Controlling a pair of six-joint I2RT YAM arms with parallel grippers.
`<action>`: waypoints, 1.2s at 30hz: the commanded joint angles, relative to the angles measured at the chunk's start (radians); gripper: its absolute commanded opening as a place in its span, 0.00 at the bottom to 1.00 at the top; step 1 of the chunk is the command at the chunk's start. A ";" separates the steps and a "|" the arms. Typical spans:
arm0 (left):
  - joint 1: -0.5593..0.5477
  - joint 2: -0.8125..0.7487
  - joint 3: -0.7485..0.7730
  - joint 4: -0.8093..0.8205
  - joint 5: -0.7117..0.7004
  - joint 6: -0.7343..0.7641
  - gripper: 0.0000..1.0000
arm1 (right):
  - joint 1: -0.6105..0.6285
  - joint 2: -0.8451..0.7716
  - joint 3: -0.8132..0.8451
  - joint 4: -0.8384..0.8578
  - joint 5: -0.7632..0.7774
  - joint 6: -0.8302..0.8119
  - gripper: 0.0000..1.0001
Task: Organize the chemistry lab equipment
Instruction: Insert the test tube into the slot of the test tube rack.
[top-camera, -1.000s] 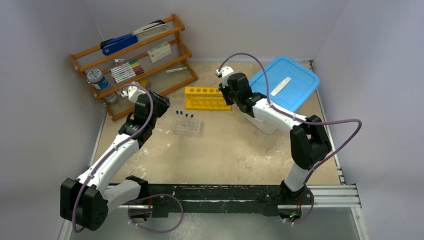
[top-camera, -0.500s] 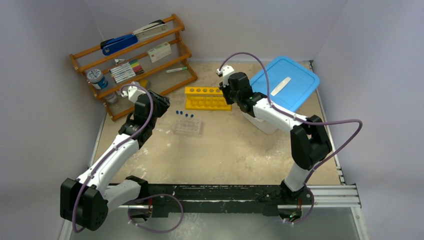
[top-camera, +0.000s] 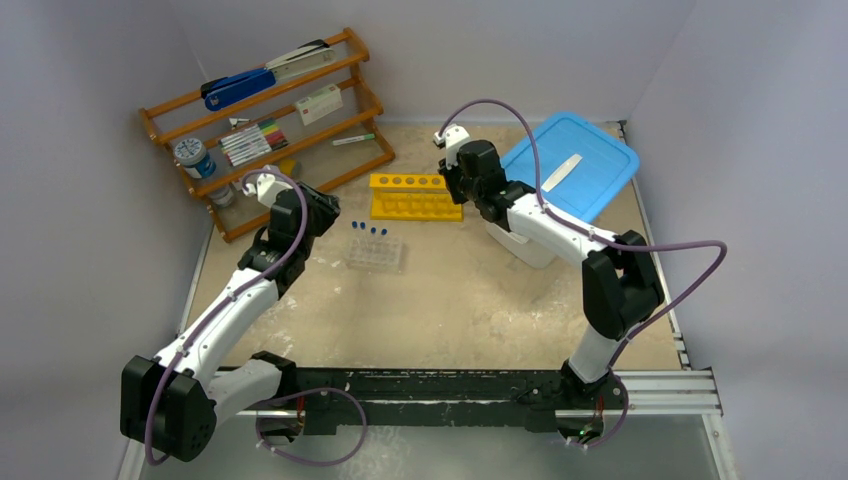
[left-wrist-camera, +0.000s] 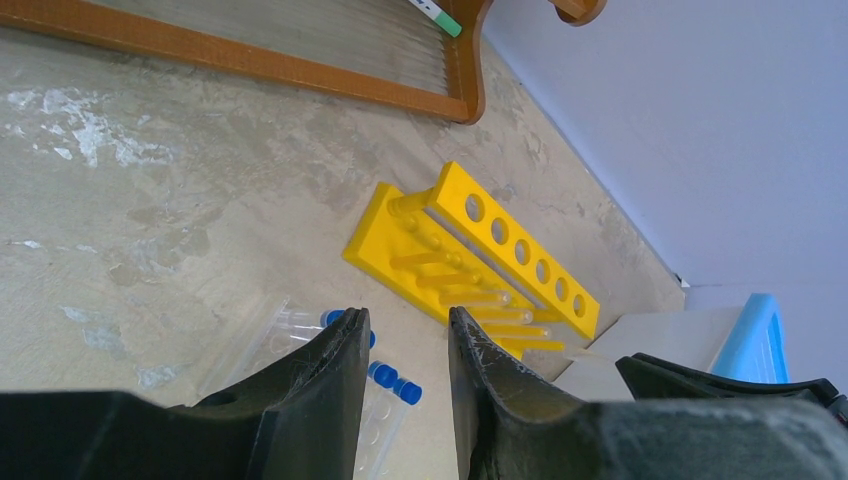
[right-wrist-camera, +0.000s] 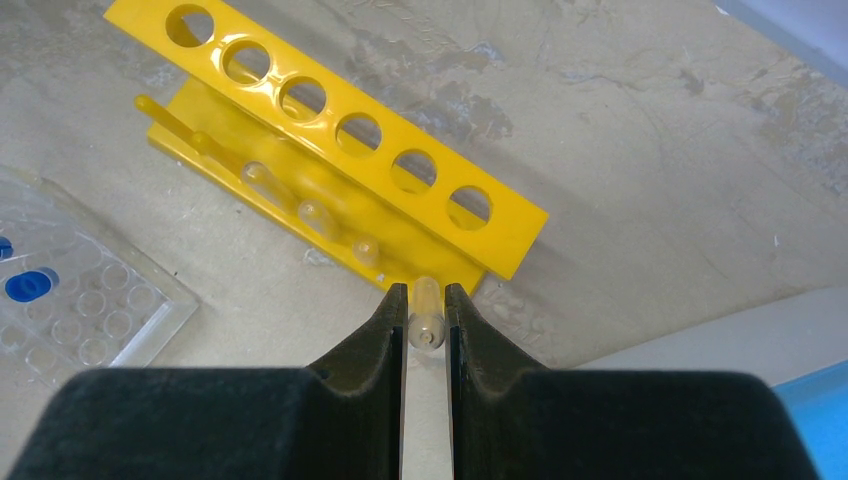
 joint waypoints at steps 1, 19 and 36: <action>0.007 -0.022 0.004 0.048 0.001 -0.002 0.34 | -0.006 -0.032 0.032 0.035 -0.002 -0.008 0.14; 0.006 -0.015 0.004 0.054 0.007 -0.002 0.33 | -0.020 0.058 -0.006 0.085 -0.051 0.012 0.14; 0.006 -0.026 -0.003 0.060 0.010 -0.001 0.33 | -0.020 0.110 0.051 0.047 -0.027 0.002 0.54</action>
